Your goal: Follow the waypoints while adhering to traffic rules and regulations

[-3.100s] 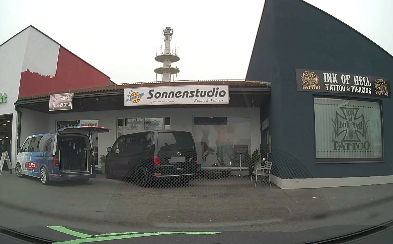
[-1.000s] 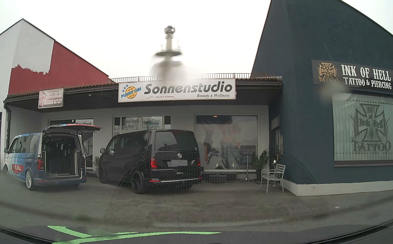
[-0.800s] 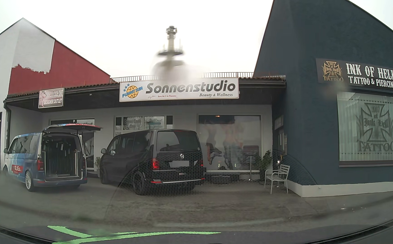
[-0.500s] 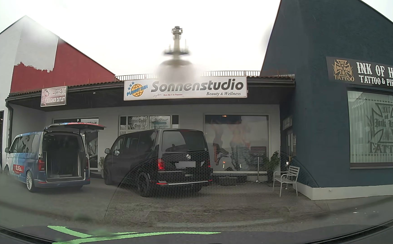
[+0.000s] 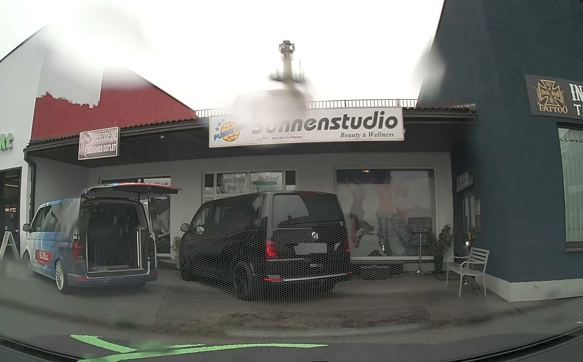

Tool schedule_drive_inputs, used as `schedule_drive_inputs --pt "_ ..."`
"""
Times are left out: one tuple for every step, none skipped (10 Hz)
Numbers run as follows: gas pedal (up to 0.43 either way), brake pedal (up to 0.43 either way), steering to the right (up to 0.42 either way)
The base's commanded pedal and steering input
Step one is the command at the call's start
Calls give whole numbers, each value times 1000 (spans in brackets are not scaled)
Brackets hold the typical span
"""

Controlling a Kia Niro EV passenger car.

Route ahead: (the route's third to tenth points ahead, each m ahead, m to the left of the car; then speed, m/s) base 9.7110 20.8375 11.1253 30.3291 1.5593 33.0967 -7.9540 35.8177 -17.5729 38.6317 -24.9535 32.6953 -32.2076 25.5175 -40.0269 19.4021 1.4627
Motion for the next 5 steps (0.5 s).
schedule_drive_inputs --pt "197 0 -699" --pt "197 0 -722" --pt "197 0 -752" --pt "197 0 -784" --pt "197 0 -806"
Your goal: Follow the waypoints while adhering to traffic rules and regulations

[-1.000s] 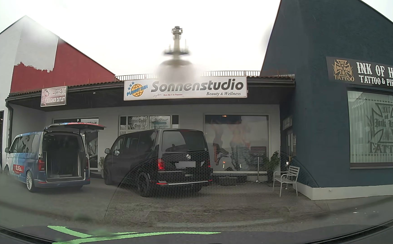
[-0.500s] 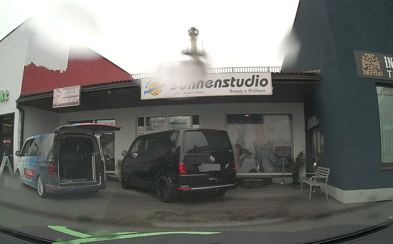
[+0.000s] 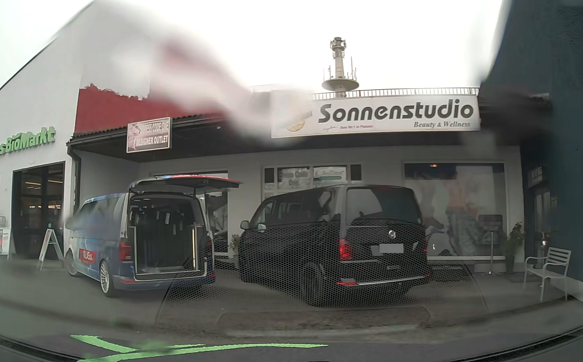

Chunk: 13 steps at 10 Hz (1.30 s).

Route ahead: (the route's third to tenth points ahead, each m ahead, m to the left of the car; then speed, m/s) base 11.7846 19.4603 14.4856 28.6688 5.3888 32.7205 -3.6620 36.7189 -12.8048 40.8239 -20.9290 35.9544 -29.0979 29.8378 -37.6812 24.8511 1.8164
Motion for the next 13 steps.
schedule_drive_inputs --pt "197 0 -822" --pt "197 0 -826" --pt "197 0 -827" --pt "197 0 -829" --pt "177 0 -830" --pt "177 0 -829" --pt "177 0 -827" --pt "150 0 -821" --pt "130 0 -810" --pt "130 0 -792" --pt "130 0 -776" --pt "130 0 -750" --pt "130 0 -729"
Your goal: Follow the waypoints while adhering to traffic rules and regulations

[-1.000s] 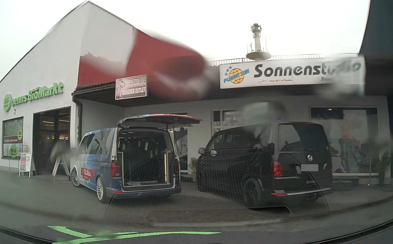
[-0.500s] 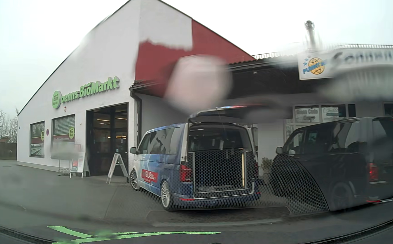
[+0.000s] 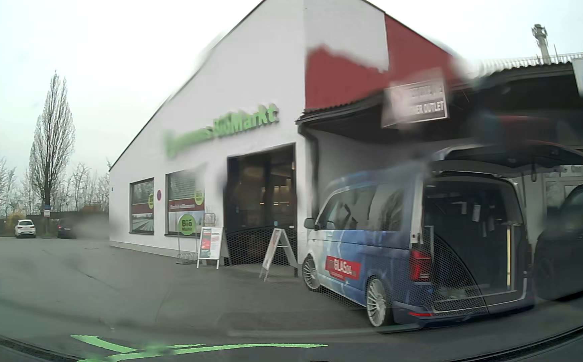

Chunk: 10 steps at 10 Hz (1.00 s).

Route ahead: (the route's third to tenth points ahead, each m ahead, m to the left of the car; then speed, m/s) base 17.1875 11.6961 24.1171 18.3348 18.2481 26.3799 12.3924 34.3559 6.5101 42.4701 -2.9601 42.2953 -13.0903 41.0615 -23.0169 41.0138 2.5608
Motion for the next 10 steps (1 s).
schedule_drive_inputs --pt "130 0 -694" --pt "130 0 -650" --pt "130 0 -608" --pt "130 0 -555" --pt "130 0 -507" --pt "130 0 -462" --pt "130 0 -409" --pt "130 0 -377" --pt "130 0 -352" --pt "130 0 -325"
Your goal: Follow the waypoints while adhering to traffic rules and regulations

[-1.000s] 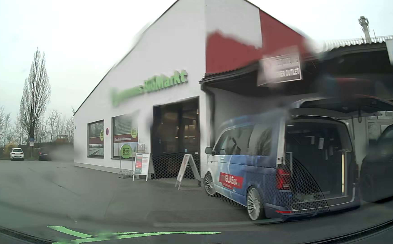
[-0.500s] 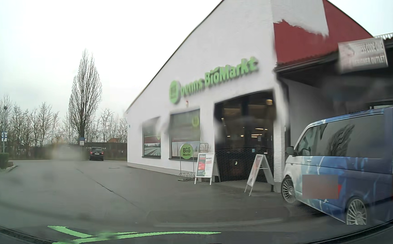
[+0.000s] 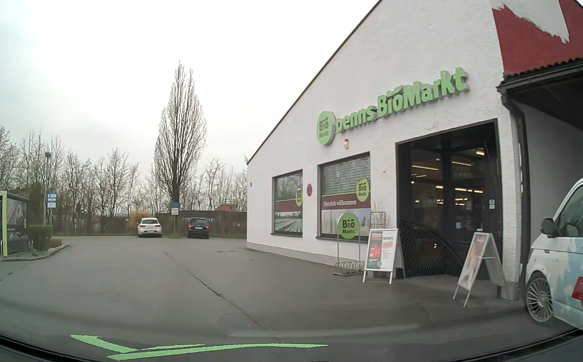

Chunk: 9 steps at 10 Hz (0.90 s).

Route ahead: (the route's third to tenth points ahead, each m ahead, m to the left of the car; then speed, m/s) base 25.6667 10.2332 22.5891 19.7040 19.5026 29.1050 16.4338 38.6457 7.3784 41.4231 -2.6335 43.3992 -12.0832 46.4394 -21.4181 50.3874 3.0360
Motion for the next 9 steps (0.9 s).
schedule_drive_inputs --pt "130 0 -301" --pt "130 0 -273" --pt "118 0 -244" --pt "118 0 -215" --pt "98 0 -190" --pt "98 0 -172" --pt "98 0 -152" --pt "87 0 -134" --pt "87 0 -122"
